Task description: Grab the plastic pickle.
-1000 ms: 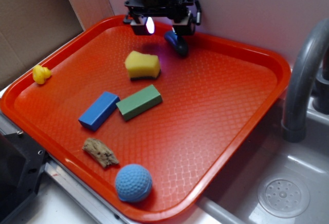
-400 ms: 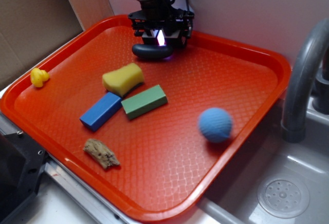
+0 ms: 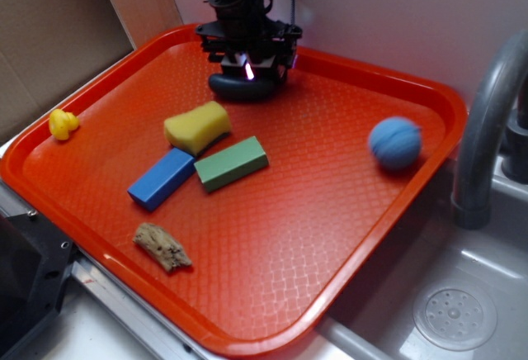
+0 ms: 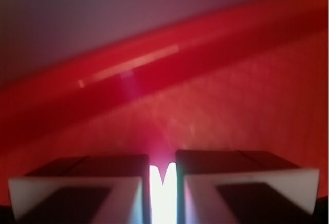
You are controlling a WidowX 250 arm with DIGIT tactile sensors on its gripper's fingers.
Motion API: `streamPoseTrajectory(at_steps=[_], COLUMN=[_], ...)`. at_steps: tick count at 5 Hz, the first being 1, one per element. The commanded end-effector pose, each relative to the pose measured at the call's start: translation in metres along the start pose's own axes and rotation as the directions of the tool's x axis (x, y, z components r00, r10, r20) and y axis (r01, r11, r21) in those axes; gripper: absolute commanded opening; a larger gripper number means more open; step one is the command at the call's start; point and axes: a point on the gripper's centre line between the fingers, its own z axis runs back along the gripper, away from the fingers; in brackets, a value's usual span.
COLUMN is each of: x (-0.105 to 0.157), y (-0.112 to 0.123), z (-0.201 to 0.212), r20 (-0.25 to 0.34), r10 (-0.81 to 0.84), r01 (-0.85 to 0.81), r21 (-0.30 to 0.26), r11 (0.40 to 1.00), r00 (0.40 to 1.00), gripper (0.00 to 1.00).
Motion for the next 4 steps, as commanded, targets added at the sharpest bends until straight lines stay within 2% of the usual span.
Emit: streamPoseTrajectory(at_steps=[1,2,3,4], x=[-0.013,-0.009,-0.011,-0.015], y=[0.015,0.037,0.068,0.082], z=[0.067,0.114,0.149,0.147], r20=[0.077,0.114,0.124,0.095], r10=[-0.055,-0.057,0.005,-0.014], r01=[0.062,0.081,0.035,0.046], r21=[-0.083,-0.220,-0.320,-0.340], r11=[0.995,0.972,0.947,0.939], r00=[0.995,0.992,0.992,0.995], gripper=[1.00,1.00,1.00,1.00])
